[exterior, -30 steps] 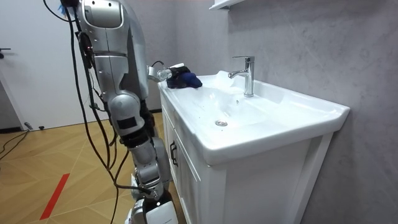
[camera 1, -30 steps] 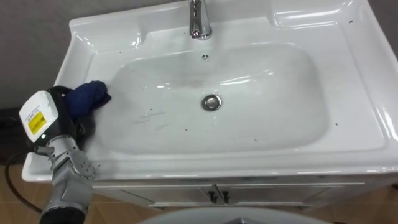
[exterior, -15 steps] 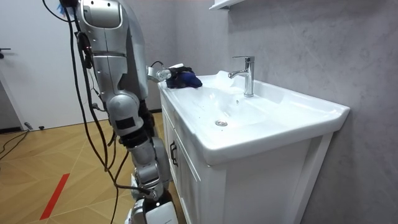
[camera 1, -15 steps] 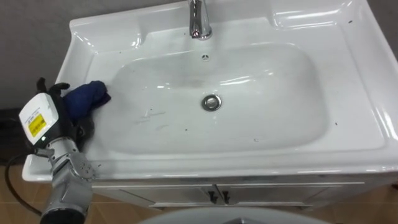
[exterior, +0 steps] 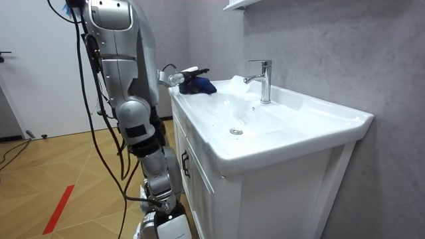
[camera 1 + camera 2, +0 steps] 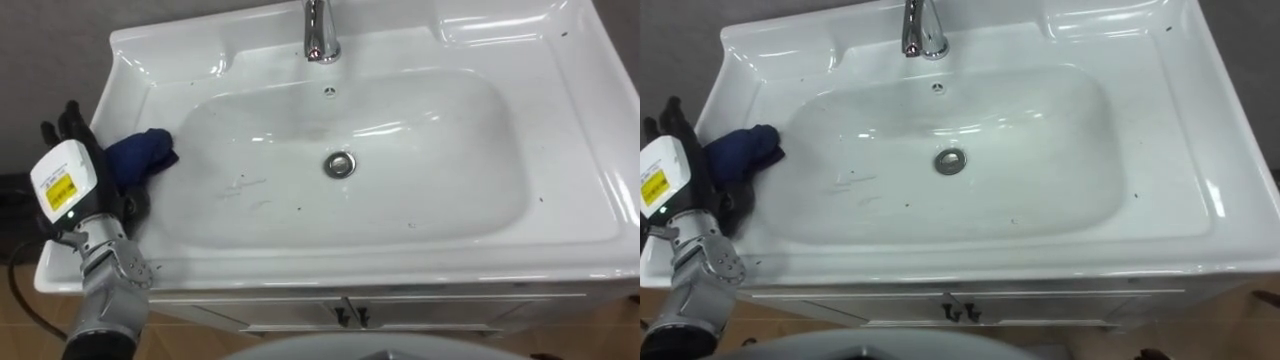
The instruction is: Wipe basin
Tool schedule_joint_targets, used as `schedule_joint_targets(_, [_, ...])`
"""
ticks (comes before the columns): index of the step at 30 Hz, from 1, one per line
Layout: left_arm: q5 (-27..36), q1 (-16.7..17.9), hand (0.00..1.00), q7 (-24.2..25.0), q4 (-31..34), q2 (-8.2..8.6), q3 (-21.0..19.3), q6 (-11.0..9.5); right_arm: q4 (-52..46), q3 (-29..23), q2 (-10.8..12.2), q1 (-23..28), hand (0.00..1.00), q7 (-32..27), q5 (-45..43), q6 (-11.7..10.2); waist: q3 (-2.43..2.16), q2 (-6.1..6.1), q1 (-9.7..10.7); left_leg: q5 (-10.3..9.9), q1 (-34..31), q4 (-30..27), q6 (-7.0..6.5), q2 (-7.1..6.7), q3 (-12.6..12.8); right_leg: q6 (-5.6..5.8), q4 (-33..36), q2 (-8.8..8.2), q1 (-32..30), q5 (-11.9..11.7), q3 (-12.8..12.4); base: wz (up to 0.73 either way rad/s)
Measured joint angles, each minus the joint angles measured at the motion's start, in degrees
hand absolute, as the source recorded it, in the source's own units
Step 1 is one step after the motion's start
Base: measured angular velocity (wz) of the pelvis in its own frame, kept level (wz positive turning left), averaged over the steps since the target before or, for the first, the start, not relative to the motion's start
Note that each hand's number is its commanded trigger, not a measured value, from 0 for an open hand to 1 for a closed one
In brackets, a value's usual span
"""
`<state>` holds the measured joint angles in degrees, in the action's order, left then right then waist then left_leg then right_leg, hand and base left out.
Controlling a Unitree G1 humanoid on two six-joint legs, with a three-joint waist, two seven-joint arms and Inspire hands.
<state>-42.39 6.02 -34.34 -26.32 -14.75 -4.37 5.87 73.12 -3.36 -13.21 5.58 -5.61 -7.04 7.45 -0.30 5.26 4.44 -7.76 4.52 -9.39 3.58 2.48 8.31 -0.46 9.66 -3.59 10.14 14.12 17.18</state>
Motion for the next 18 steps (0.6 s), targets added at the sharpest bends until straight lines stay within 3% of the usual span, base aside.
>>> schedule_joint_targets(6, [-1.1,-0.3,0.00,-0.1,2.0,-0.46,-0.1,0.0,-0.2,1.3,0.1,-0.1,0.00,0.9,0.0,0.0,0.26,-0.28,-0.1,0.0,-0.4,-0.2,0.00,-0.08,-0.7,0.03,0.0,0.00,-0.2,0.0,0.2,0.02])
schedule_joint_targets(11, [-4.9,-0.3,0.00,-0.3,4.9,-1.99,-0.1,0.0,-0.9,2.2,0.1,-0.1,0.00,1.6,0.0,-0.1,0.29,-0.34,-0.5,0.0,-0.4,-0.2,0.00,-0.12,-0.7,0.05,-0.1,-0.02,-0.2,0.0,0.1,0.00])
schedule_joint_targets(18, [-5.6,-0.3,0.00,-0.5,5.0,-1.99,0.0,0.0,-1.8,3.1,0.0,-0.1,0.00,2.1,1.0,-0.5,0.32,-0.38,-0.4,0.0,-0.4,-0.2,0.00,-0.12,-0.6,0.05,-0.1,-0.01,-0.2,0.0,0.1,0.00])
